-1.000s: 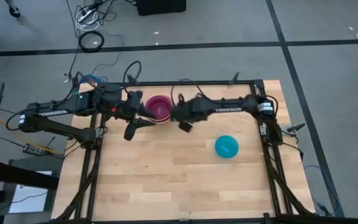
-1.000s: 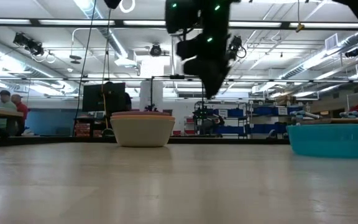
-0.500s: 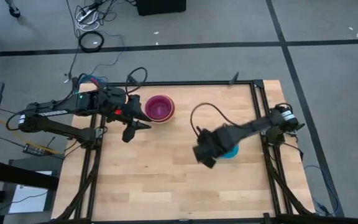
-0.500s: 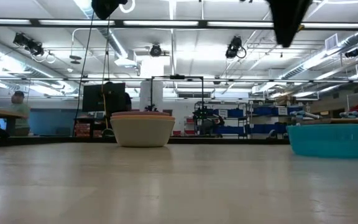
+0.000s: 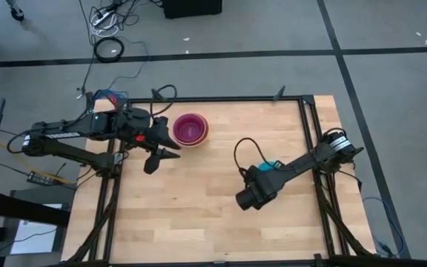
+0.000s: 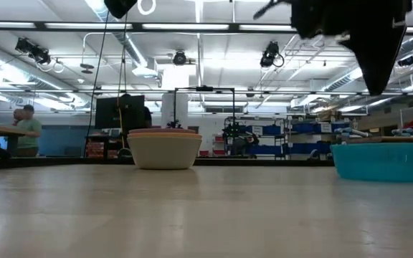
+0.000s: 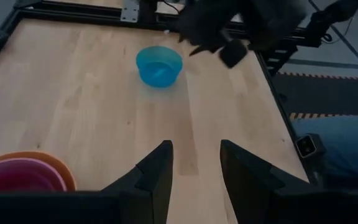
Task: Nest bowls inside each other
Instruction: Stack the blue bowl on top of the purple bowl
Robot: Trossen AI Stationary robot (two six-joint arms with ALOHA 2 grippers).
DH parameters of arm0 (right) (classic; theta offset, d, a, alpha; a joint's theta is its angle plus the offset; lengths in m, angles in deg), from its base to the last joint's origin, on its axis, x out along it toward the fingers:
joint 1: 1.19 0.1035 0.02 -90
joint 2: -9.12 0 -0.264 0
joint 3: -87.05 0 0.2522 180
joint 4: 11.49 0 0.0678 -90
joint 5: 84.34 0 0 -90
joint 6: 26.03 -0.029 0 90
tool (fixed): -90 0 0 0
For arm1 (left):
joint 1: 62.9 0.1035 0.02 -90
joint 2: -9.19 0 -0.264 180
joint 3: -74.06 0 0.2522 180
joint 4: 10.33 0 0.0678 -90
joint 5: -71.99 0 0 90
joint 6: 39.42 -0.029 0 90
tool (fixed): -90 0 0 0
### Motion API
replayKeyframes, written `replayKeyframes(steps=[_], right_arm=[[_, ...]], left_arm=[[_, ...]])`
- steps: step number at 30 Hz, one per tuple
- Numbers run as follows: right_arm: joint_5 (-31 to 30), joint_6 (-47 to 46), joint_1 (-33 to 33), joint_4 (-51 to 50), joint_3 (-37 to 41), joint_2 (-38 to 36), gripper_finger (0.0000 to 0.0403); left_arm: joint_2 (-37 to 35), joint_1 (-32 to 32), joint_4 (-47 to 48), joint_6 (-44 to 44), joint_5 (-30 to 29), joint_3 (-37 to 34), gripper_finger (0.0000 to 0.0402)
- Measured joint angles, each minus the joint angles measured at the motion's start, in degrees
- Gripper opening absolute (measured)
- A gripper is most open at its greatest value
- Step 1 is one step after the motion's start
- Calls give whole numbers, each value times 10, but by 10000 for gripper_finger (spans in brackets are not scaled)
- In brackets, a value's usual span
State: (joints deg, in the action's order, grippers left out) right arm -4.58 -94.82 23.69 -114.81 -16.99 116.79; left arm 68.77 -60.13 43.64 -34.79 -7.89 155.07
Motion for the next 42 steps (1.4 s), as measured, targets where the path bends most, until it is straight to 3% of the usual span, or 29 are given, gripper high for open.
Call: replayKeyframes(steps=[9,22,26,32,37,42], right_arm=[[38,40,-30,141,91,0,161],[29,57,-57,251,210,0,160],[27,72,-63,284,240,0,138],[33,144,-63,281,221,-1,16],[-10,176,-58,273,157,-1,2],[-92,270,-93,368,84,-1,1]], left_arm=[[0,-6,0,1,-5,0,143],[0,-6,-1,1,-9,0,143],[0,-7,-1,1,-21,0,143],[0,-7,-1,9,-60,0,143],[0,-6,-1,30,-126,0,143],[0,-7,-34,27,-143,0,143]])
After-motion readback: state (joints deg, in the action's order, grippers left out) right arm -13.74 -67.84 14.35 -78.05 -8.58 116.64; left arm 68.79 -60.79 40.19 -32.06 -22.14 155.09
